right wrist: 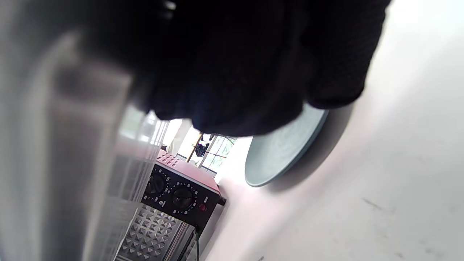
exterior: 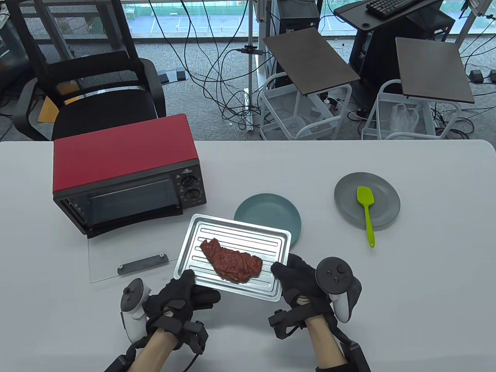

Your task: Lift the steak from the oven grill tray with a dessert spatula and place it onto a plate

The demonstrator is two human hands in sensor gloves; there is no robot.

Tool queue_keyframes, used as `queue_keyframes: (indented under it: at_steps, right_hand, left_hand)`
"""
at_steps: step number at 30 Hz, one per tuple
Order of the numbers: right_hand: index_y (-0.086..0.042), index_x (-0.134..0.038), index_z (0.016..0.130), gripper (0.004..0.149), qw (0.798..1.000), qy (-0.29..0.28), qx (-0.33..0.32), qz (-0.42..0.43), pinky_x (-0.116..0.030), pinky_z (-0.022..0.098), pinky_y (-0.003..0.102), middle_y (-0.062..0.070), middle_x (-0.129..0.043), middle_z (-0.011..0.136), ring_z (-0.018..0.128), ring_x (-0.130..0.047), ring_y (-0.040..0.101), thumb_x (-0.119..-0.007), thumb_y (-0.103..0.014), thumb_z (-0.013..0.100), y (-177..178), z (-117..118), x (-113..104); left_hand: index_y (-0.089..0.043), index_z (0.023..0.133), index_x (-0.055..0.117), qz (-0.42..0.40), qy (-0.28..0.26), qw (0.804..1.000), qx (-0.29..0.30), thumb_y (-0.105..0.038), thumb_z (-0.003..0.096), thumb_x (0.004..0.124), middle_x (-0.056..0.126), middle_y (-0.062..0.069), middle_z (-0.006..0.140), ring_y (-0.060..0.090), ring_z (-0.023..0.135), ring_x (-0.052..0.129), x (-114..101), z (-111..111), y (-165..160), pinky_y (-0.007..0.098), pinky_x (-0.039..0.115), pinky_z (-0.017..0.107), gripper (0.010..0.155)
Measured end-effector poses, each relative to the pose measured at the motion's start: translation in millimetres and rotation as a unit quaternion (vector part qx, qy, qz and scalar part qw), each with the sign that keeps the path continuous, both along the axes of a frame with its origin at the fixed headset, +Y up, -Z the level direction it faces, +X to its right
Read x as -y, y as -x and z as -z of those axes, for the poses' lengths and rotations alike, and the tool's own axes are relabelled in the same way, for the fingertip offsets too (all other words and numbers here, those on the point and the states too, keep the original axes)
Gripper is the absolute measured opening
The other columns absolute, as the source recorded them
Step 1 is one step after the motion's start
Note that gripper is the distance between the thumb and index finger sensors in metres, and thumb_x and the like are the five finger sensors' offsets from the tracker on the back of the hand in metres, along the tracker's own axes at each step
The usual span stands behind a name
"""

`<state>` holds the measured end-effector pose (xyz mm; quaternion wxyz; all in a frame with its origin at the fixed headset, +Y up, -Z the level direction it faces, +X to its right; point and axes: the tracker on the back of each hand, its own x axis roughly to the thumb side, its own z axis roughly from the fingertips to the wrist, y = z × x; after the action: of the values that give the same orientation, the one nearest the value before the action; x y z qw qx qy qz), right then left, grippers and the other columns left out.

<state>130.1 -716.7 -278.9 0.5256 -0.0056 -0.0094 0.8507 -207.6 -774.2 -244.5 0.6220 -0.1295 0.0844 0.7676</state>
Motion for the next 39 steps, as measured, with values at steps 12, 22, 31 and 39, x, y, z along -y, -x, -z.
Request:
queue_keyframes:
  at_steps: [12,22,31,39]
  right_hand:
    - [-0.002,-0.078,0.082,0.037,0.999,0.037,-0.009,0.039,-0.087,0.043,0.046,0.002,-0.101,0.045,0.024,-0.103,0.021,-0.088,-0.019,0.05,-25,4,1]
    - [-0.001,-0.076,0.083,0.037,0.991,0.115,-0.064,0.001,-0.085,0.046,0.049,0.007,-0.101,0.049,0.03,-0.104,0.025,-0.087,-0.017,0.051,-19,6,17]
    - [-0.001,-0.074,0.085,0.039,0.979,0.167,-0.101,-0.051,-0.084,0.049,0.05,0.009,-0.101,0.054,0.035,-0.105,0.028,-0.088,-0.016,0.052,-8,7,32]
    - [0.0,-0.073,0.086,0.04,0.974,0.199,-0.1,-0.048,-0.083,0.05,0.05,0.011,-0.1,0.056,0.038,-0.105,0.029,-0.087,-0.016,0.052,-7,9,47]
  left_hand:
    - [-0.025,0.106,0.024,0.33,-0.133,0.934,-0.017,-0.083,0.0401,0.069,0.039,0.008,0.116,0.04,0.109,0.054,-63,8,34,0.077,0.041,0.069,0.099]
    - [-0.046,0.105,0.009,0.59,-0.19,0.784,0.037,-0.093,0.0305,0.067,0.006,-0.002,0.12,0.035,0.119,0.007,-86,2,29,0.08,0.015,0.072,0.105]
    - [-0.053,0.099,-0.004,0.693,-0.206,0.685,0.09,-0.094,0.0271,0.065,-0.015,-0.008,0.113,0.03,0.113,-0.016,-86,-2,25,0.079,0.004,0.069,0.108]
    - [-0.054,0.095,-0.009,0.754,-0.162,0.619,0.15,-0.095,0.0237,0.07,-0.018,-0.008,0.111,0.03,0.111,-0.018,-72,1,16,0.08,0.006,0.069,0.114]
